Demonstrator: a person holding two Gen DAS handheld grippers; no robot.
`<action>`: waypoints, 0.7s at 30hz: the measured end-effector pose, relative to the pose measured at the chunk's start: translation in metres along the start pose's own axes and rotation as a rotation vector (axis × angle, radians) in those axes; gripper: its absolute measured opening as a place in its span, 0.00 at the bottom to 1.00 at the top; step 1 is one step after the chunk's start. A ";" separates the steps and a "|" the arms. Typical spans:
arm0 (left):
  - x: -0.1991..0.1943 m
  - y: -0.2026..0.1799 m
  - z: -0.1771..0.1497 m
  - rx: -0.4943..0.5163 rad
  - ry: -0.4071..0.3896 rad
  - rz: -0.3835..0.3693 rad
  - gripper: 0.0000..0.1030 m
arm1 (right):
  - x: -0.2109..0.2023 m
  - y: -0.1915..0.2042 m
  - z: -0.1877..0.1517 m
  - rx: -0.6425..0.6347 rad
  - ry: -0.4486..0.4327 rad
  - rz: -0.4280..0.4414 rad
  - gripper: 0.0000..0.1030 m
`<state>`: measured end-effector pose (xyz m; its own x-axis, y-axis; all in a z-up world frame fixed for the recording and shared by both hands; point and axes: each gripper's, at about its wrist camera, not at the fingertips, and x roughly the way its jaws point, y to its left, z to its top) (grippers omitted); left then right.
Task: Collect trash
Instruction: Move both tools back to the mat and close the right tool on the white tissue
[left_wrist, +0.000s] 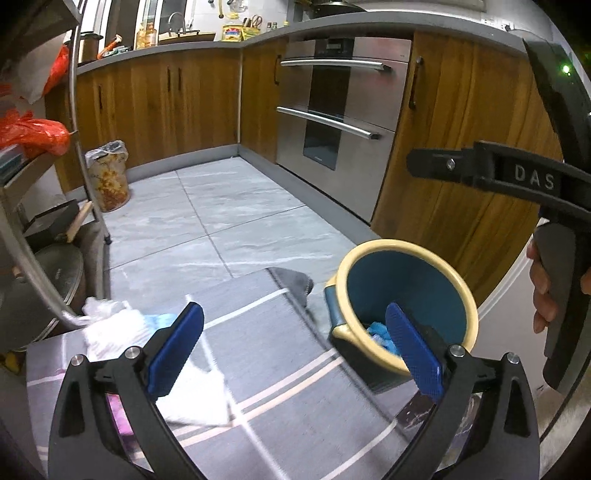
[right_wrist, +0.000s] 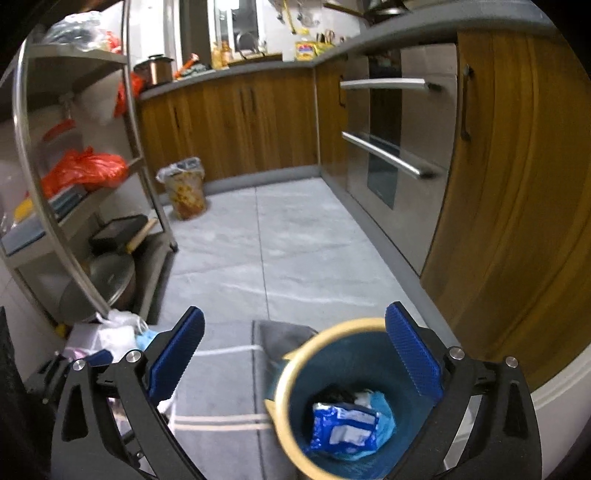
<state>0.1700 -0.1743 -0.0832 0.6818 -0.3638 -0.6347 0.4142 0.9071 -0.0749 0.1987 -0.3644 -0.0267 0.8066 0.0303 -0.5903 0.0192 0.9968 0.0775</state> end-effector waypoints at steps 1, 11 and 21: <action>-0.004 0.002 -0.001 0.004 0.000 0.009 0.94 | -0.002 0.004 0.000 0.006 -0.002 0.013 0.95; -0.055 0.054 -0.022 -0.028 -0.005 0.132 0.94 | 0.003 0.060 0.000 -0.037 0.013 0.171 0.95; -0.081 0.134 -0.056 -0.217 0.032 0.293 0.94 | 0.016 0.135 -0.005 -0.077 0.073 0.251 0.95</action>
<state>0.1370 -0.0113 -0.0848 0.7322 -0.0777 -0.6766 0.0642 0.9969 -0.0450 0.2112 -0.2286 -0.0299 0.7355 0.2801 -0.6169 -0.2236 0.9599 0.1693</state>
